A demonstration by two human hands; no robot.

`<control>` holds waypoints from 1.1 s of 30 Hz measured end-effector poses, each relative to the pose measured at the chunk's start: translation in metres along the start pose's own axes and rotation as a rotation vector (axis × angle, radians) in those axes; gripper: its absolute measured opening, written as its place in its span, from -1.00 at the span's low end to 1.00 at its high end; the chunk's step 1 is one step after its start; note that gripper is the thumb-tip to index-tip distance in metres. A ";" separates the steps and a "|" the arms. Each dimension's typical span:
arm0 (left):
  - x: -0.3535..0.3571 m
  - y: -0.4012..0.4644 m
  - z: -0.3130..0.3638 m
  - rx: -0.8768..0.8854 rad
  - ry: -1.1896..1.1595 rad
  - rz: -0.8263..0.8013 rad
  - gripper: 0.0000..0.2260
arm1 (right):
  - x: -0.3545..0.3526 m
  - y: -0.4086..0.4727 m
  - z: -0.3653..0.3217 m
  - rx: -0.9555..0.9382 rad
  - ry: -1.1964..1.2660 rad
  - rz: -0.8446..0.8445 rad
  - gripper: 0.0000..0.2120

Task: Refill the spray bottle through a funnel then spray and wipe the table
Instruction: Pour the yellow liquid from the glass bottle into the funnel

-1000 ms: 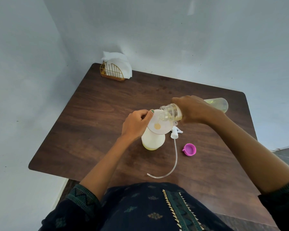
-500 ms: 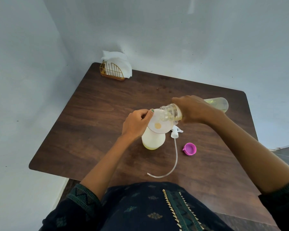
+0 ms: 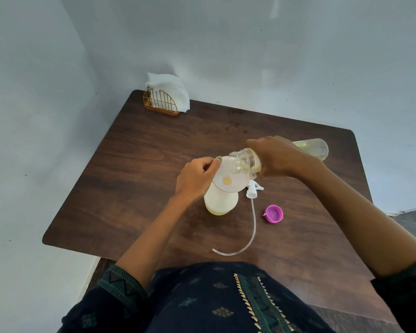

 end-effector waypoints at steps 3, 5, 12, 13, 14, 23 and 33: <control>0.000 0.001 -0.002 -0.004 -0.001 0.003 -0.59 | 0.001 0.000 0.000 -0.001 -0.004 0.003 -0.64; 0.001 0.002 -0.002 -0.002 -0.001 0.000 -0.62 | 0.002 0.001 0.001 -0.001 -0.009 0.004 -0.63; 0.000 0.001 -0.001 0.005 -0.015 -0.002 -0.58 | 0.003 0.001 0.000 -0.013 -0.013 0.008 -0.62; 0.000 0.001 -0.001 0.007 -0.015 0.001 -0.58 | 0.003 0.001 0.000 -0.014 -0.013 0.010 -0.62; -0.001 0.001 0.000 0.008 -0.014 0.003 -0.58 | 0.003 0.001 -0.001 -0.013 -0.013 0.010 -0.62; 0.000 0.001 -0.002 0.005 -0.013 0.010 -0.56 | 0.000 0.001 -0.001 -0.008 -0.008 0.007 -0.62; 0.001 0.001 -0.002 -0.008 -0.024 -0.005 -0.59 | 0.002 0.002 -0.001 -0.005 0.006 0.008 -0.62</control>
Point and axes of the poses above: each hand's wrist, its own y-axis towards the middle knuckle, its own x-axis out of the palm, z = x × y, the point moved 6 cm from there along y, towards the middle knuckle, and after that the axes turned 14 degrees about z, right-handed, at the moved point
